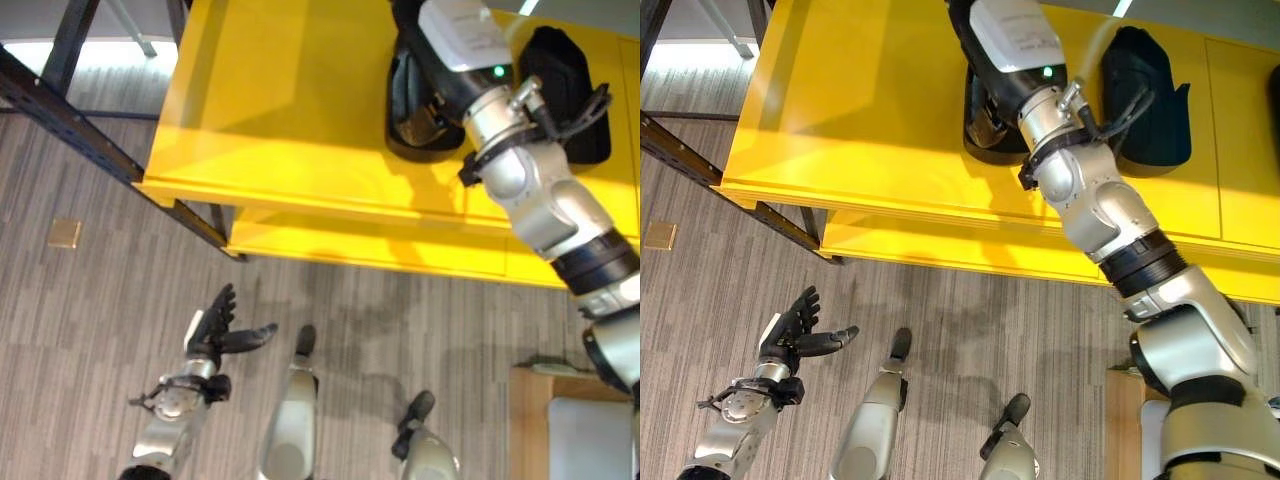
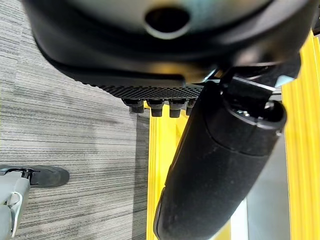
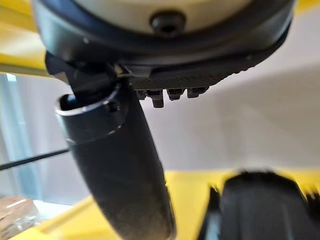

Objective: Move parts from the plastic box to the shelf.

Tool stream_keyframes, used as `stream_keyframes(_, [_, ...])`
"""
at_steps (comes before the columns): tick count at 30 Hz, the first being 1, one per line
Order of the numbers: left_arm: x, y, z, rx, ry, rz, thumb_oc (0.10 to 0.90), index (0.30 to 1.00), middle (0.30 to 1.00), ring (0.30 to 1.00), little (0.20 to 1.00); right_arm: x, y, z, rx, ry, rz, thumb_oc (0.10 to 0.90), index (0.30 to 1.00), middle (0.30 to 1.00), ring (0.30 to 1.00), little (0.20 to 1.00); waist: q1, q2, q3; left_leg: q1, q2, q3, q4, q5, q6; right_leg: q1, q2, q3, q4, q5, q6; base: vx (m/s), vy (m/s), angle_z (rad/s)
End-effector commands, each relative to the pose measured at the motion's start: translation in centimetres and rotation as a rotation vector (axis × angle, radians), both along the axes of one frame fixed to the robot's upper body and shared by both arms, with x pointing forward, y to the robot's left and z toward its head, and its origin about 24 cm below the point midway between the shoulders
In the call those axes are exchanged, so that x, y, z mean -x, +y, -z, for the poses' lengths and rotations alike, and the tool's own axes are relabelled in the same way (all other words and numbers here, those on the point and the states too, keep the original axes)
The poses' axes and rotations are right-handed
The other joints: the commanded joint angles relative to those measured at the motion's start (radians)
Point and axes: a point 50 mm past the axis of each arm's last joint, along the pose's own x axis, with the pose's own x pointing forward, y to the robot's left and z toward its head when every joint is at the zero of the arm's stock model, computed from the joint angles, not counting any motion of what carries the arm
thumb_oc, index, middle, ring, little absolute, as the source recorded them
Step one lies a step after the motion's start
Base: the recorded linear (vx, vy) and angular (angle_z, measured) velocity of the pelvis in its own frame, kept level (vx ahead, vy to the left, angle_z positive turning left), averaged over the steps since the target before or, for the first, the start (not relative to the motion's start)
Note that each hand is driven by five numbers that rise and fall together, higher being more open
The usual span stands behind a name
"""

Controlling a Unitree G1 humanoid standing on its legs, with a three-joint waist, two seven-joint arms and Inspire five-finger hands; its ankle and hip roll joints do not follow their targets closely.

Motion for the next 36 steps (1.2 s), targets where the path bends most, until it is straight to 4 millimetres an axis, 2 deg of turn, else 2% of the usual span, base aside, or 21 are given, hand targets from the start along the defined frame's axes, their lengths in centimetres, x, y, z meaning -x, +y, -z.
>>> stream_keyframes(1, [0.2, 0.5, -1.2, -0.007, -0.091, -0.024, 0.900, 1.000, 1.000, 1.000, 1.000, 1.8, 0.7, -3.8, 0.001, -0.181, -0.060, 0.900, 1.000, 1.000, 1.000, 1.000, -0.001, -0.021, -0.092, 0.119, 0.012, 0.078, -0.097, -0.035, 0.057, -0.106, -0.010, 0.044, 0.170, -0.034, -0.006, 0.00, -0.011, -0.06])
stream_keyframes(4, [0.5, 0.8, -1.0, -0.014, -0.083, -0.043, 0.900, 1.000, 1.000, 1.000, 1.000, 3.8, 0.8, -3.7, -0.024, -0.219, -0.149, 0.900, 1.000, 1.000, 1.000, 1.000, -0.015, -0.024, -0.100, 0.127, 0.019, 0.083, -0.101, -0.035, 0.054, -0.104, -0.006, 0.052, 0.168, -0.039, -0.007, -0.01, -0.016, -0.03])
stream_keyframes(7, [0.7, 0.7, -0.8, -0.011, -0.077, -0.054, 0.900, 1.000, 1.000, 1.000, 1.000, 4.4, 0.1, -1.7, -0.111, -0.168, -0.212, 0.900, 1.000, 1.000, 1.000, 1.000, -0.026, -0.024, -0.113, 0.142, 0.028, 0.088, -0.116, -0.027, 0.051, -0.098, 0.003, 0.058, 0.161, -0.042, -0.009, 0.00, -0.049, -0.12])
stream_keyframes(9, [0.8, 0.6, -0.4, -0.008, -0.064, -0.064, 0.900, 1.000, 1.000, 1.000, 1.000, 4.6, -0.5, 0.7, -0.208, -0.097, -0.256, 0.900, 1.000, 1.000, 1.000, 1.000, -0.039, -0.024, -0.128, 0.162, 0.038, 0.098, -0.139, -0.019, 0.045, -0.089, 0.016, 0.066, 0.147, -0.045, -0.012, 0.00, -0.089, -0.11])
stream_keyframes(10, [1.0, 0.5, -0.2, 0.003, -0.058, -0.073, 0.900, 1.000, 1.000, 1.000, 1.000, 4.6, -0.8, 2.8, -0.270, -0.034, -0.279, 0.900, 1.000, 1.000, 1.000, 1.000, -0.049, -0.022, -0.142, 0.183, 0.050, 0.107, -0.166, -0.007, 0.038, -0.077, 0.030, 0.072, 0.128, -0.048, -0.013, 0.01, -0.093, -0.23])
stream_keyframes(11, [1.1, 0.5, 0.0, 0.009, -0.054, -0.074, 0.900, 1.000, 1.000, 1.000, 1.000, 4.8, -0.9, 3.9, -0.302, 0.003, -0.293, 0.900, 1.000, 1.000, 1.000, 1.000, -0.056, -0.019, -0.152, 0.194, 0.056, 0.114, -0.183, 0.004, 0.034, -0.072, 0.038, 0.073, 0.118, -0.048, -0.012, 0.02, -0.136, -0.41])
stream_keyframes(12, [1.3, 0.2, 0.2, 0.022, -0.048, -0.073, 0.900, 1.000, 1.000, 1.000, 1.000, 5.1, -1.2, 6.2, -0.362, 0.067, -0.306, 0.900, 1.000, 1.000, 1.000, 1.000, -0.068, -0.014, -0.170, 0.221, 0.070, 0.124, -0.220, 0.021, 0.025, -0.054, 0.055, 0.074, 0.097, -0.049, -0.013, 0.04, -0.146, -0.45])
stream_keyframes(14, [1.7, -0.6, 1.1, 0.045, -0.024, -0.064, 0.900, 1.000, 1.000, 1.000, 1.000, 6.3, -2.1, 9.3, -0.431, 0.139, -0.310, 0.900, 1.000, 1.000, 1.000, 1.000, -0.100, 0.007, -0.209, 0.269, 0.100, 0.145, -0.284, 0.061, 0.003, -0.026, 0.093, 0.086, 0.066, -0.061, -0.022, 0.04, -0.175, -0.33])
stream_keyframes(16, [1.7, -1.3, 1.6, 0.063, -0.016, -0.058, 0.900, 1.000, 1.000, 1.000, 1.000, 6.8, -2.8, 10.9, -0.444, 0.173, -0.292, 0.900, 1.000, 1.000, 1.000, 1.000, -0.121, 0.030, -0.235, 0.295, 0.130, 0.157, -0.305, 0.087, -0.019, -0.014, 0.125, 0.098, 0.060, -0.082, -0.035, 0.00, -0.201, -0.40])
stream_keyframes(19, [1.9, -1.8, 2.0, 0.087, -0.014, -0.061, 0.900, 1.000, 1.000, 1.000, 1.000, 7.4, -3.0, 12.0, -0.418, 0.217, -0.295, 0.900, 1.000, 1.000, 1.000, 1.000, -0.146, 0.050, -0.256, 0.324, 0.186, 0.188, -0.308, 0.115, -0.036, -0.025, 0.170, 0.133, 0.094, -0.123, -0.066, -0.03, -0.254, -0.49])
stream_keyframes(21, [1.8, -2.1, 2.0, 0.102, -0.025, -0.064, 0.900, 1.000, 1.000, 1.000, 1.000, 7.9, -3.4, 12.2, -0.425, 0.211, -0.300, 0.900, 1.000, 1.000, 1.000, 1.000, -0.161, 0.057, -0.267, 0.324, 0.249, 0.208, -0.308, 0.186, -0.061, -0.048, 0.226, 0.158, 0.128, -0.154, -0.096, -0.06, -0.369, -0.69])
stream_keyframes(24, [2.0, -2.8, 2.5, 0.126, -0.008, -0.061, 0.900, 1.000, 1.000, 1.000, 1.000, 8.2, -4.2, 12.7, -0.427, 0.204, -0.260, 0.900, 1.000, 1.000, 1.000, 1.000, -0.169, 0.059, -0.281, 0.342, 0.279, 0.220, -0.308, 0.230, -0.066, -0.026, 0.267, 0.179, 0.092, -0.160, -0.118, 0.02, -0.274, -0.45])
stream_keyframes(25, [2.1, -2.9, 2.7, 0.133, -0.004, -0.064, 0.900, 1.000, 1.000, 1.000, 1.000, 8.2, -4.4, 12.9, -0.435, 0.211, -0.254, 0.900, 1.000, 1.000, 1.000, 1.000, -0.165, 0.058, -0.282, 0.346, 0.273, 0.211, -0.297, 0.238, -0.061, -0.015, 0.274, 0.196, 0.071, -0.152, -0.121, 0.05, -0.141, -0.15])
stream_keyframes(26, [2.1, -3.2, 2.8, 0.153, -0.003, -0.066, 0.900, 1.000, 1.000, 1.000, 1.000, 8.2, -4.8, 13.4, -0.443, 0.224, -0.237, 0.900, 1.000, 1.000, 1.000, 1.000, -0.155, 0.050, -0.278, 0.330, 0.235, 0.153, -0.263, 0.244, -0.053, 0.003, 0.278, 0.211, 0.036, -0.136, -0.127, 0.06, -0.165, -0.18])
stream_keyframes(27, [2.1, -3.3, 3.0, 0.155, 0.003, -0.064, 0.900, 1.000, 1.000, 1.000, 1.000, 8.5, -5.7, 14.2, -0.459, 0.250, -0.196, 0.900, 1.000, 1.000, 1.000, 1.000, -0.159, 0.036, -0.282, 0.290, 0.159, 0.141, -0.250, 0.210, -0.035, 0.035, 0.272, 0.195, -0.008, -0.118, -0.127, 0.07, -0.157, -0.02])
stream_keyframes(29, [2.2, -3.1, 3.0, 0.135, 0.007, -0.064, 0.900, 1.000, 1.000, 1.000, 1.000, 8.5, -5.8, 14.9, -0.473, 0.275, -0.183, 0.900, 1.000, 1.000, 1.000, 1.000, -0.152, 0.014, -0.283, 0.261, 0.048, 0.095, -0.220, 0.114, 0.001, 0.053, 0.268, 0.205, -0.047, -0.096, -0.120, 0.09, -0.082, 0.53])
stream_keyframes(30, [2.6, -3.1, 3.0, 0.138, 0.001, -0.076, 0.900, 1.000, 1.000, 1.000, 1.000, 8.4, -5.6, 15.9, -0.480, 0.320, -0.180, 0.900, 1.000, 1.000, 1.000, 1.000, -0.130, 0.008, -0.290, 0.250, -0.098, -0.003, -0.197, 0.035, 0.041, 0.051, 0.283, 0.245, -0.075, -0.067, -0.111, 0.15, 0.041, -0.04])
stream_keyframes(31, [3.0, -3.0, 2.7, 0.147, -0.018, -0.082, 0.900, 1.000, 1.000, 1.000, 1.000, 7.5, -4.1, 16.4, -0.508, 0.373, -0.237, 0.900, 1.000, 1.000, 1.000, 1.000, -0.099, 0.006, -0.298, 0.257, -0.199, -0.162, -0.191, -0.003, 0.080, 0.035, 0.328, 0.365, -0.096, -0.046, -0.102, 0.19, 0.108, -1.71])
stream_keyframes(34, [2.8, -3.4, 2.7, 0.168, -0.027, -0.075, 0.900, 1.000, 1.000, 1.000, 1.000, 7.5, -4.4, 17.4, -0.553, 0.417, -0.217, 0.900, 1.000, 1.000, 1.000, 1.000, -0.114, 0.007, -0.333, 0.287, -0.178, -0.109, -0.246, 0.019, 0.087, 0.047, 0.326, 0.376, -0.120, -0.030, -0.094, 0.13, 0.117, -2.38])
stream_keyframes(36, [2.8, -3.5, 2.8, 0.169, -0.021, -0.068, 0.900, 1.000, 1.000, 1.000, 1.000, 7.9, -4.6, 17.7, -0.580, 0.430, -0.216, 0.900, 1.000, 1.000, 1.000, 1.000, -0.117, 0.005, -0.340, 0.305, -0.172, -0.096, -0.261, 0.014, 0.090, 0.055, 0.325, 0.380, -0.118, -0.038, -0.096, 0.09, 0.067, -0.13])
